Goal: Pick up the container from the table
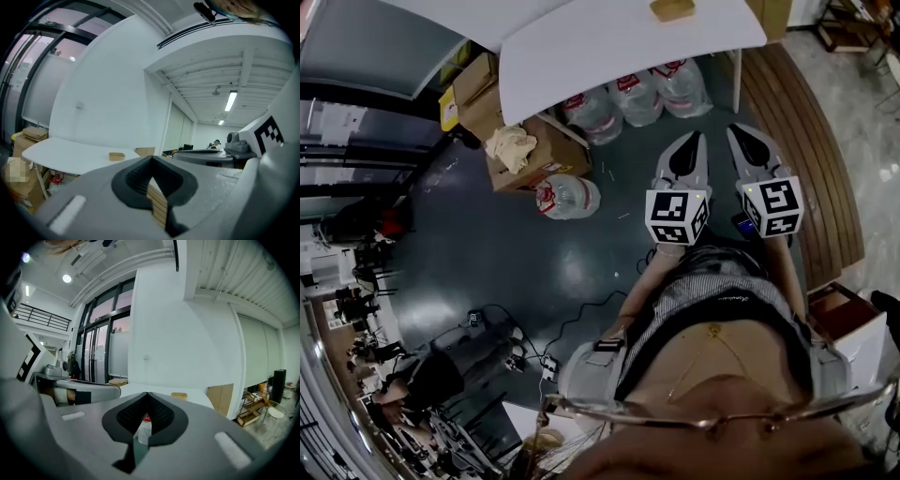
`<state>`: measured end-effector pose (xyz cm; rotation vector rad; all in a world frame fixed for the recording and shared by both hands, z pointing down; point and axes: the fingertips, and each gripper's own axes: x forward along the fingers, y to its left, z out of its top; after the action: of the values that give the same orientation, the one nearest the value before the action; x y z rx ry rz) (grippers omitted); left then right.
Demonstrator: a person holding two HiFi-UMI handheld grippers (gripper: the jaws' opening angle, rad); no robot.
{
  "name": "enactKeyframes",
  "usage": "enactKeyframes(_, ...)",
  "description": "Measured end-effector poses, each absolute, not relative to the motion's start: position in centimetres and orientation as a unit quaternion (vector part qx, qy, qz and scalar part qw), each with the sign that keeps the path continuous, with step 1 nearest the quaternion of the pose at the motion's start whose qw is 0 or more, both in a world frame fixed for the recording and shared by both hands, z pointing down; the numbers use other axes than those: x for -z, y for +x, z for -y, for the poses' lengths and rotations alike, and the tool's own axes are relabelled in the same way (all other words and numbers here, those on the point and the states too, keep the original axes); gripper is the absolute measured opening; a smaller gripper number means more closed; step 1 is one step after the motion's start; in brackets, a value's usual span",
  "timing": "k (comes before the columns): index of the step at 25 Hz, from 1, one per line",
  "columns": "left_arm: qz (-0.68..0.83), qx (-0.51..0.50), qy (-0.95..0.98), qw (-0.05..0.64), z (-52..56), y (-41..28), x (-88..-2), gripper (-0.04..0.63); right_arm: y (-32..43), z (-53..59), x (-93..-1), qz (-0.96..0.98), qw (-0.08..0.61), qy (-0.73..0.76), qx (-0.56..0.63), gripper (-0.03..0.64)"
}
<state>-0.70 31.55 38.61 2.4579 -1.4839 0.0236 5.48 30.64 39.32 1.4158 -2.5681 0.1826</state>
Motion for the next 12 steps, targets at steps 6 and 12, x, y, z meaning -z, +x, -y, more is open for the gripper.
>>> enactKeyframes(6, 0.504, -0.009, 0.853, 0.139, -30.2, -2.4, -38.6, 0.000, 3.7, -29.4, -39.6, 0.866, 0.106, 0.485, -0.065, 0.026)
enactKeyframes(12, 0.509, 0.003, 0.850, 0.138, -29.6, -3.8, -38.4, 0.000, 2.6, -28.6, -39.8, 0.864, 0.110, 0.486, -0.067, 0.026)
